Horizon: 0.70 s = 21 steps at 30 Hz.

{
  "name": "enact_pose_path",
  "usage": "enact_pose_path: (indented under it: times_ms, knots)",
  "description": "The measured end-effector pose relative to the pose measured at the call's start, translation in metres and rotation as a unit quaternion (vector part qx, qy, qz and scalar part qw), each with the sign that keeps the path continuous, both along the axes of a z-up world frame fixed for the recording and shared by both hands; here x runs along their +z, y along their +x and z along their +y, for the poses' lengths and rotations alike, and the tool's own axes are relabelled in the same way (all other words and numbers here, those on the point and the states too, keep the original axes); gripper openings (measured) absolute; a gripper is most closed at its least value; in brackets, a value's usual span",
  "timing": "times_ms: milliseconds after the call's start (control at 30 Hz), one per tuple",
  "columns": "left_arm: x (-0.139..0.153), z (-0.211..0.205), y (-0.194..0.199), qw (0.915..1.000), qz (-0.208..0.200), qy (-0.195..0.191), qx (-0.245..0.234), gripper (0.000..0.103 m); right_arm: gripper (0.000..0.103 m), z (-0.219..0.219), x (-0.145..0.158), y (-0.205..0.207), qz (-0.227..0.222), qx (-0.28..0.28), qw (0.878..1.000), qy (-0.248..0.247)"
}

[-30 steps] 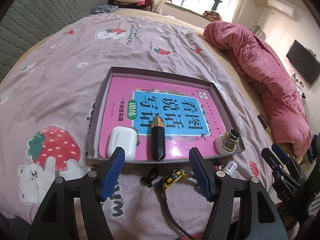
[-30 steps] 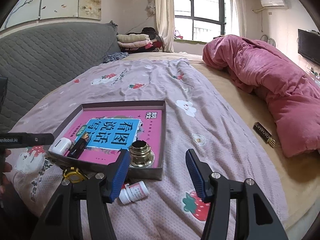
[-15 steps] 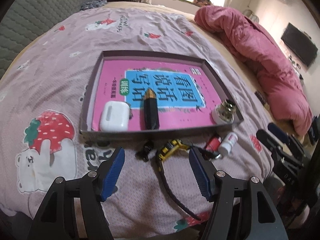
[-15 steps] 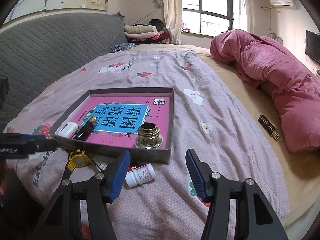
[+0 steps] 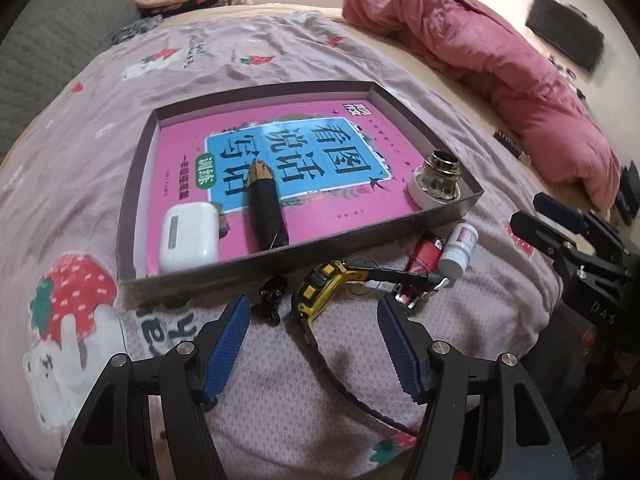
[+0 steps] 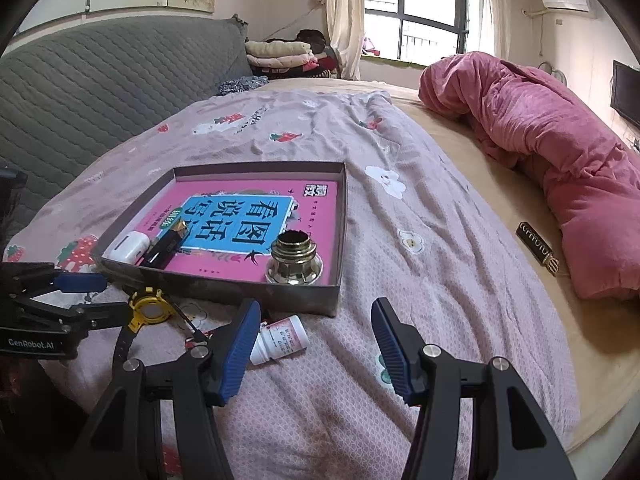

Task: Organize rigid objects
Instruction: 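Withdraw both open grippers from the tray toward the remaining objects, then close the left gripper on the yellow tape measure while the right closes on the white pill bottle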

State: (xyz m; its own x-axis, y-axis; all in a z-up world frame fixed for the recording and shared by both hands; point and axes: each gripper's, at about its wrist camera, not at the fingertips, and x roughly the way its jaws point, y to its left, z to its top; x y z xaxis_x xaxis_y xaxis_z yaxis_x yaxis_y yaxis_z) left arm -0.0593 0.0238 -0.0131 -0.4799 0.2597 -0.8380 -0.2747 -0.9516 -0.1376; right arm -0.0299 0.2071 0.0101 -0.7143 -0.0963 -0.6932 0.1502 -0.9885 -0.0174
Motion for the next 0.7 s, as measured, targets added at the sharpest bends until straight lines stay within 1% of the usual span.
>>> enact_pose_path:
  times_ms: [67, 133, 267, 333, 400, 433, 467, 633, 700]
  knots:
    - [-0.004, 0.004, -0.004, 0.9999, -0.003, -0.011, -0.012, 0.063, 0.057, 0.001, -0.001, 0.000, -0.001, -0.001, 1.000, 0.000]
    - [-0.008, 0.006, -0.007, 0.9998, -0.008, -0.013, -0.016, 0.061, 0.057, 0.001, -0.003, -0.001, -0.004, -0.002, 1.000, 0.000]
    - [-0.012, 0.008, -0.014, 0.9997, -0.009, -0.012, -0.019, 0.060, 0.057, 0.001, -0.009, -0.005, -0.016, -0.002, 1.000, -0.002]
    - [-0.011, 0.010, -0.016, 0.9996, -0.006, -0.014, -0.023, 0.054, 0.057, 0.000, -0.013, -0.006, -0.026, 0.004, 1.000, -0.003]
    - [-0.011, 0.011, -0.019, 0.9995, -0.006, -0.012, -0.027, 0.052, 0.057, -0.001, -0.016, -0.007, -0.034, 0.015, 0.999, -0.010]
    - [-0.012, 0.012, -0.021, 0.9994, -0.010, -0.009, -0.030, 0.048, 0.057, -0.003, -0.019, -0.008, -0.039, 0.027, 0.999, -0.011]
    - [-0.014, 0.013, -0.022, 0.9993, -0.015, -0.009, -0.034, 0.048, 0.057, -0.004, -0.021, -0.008, -0.041, 0.034, 0.999, -0.009]
    - [-0.018, 0.023, -0.021, 0.9980, -0.011, -0.030, -0.054, 0.046, 0.057, -0.012, -0.033, -0.011, -0.060, 0.066, 0.996, 0.008]
    - [-0.018, 0.024, -0.021, 0.9978, -0.010, -0.030, -0.059, 0.046, 0.057, -0.013, -0.038, -0.013, -0.065, 0.073, 0.995, 0.009]
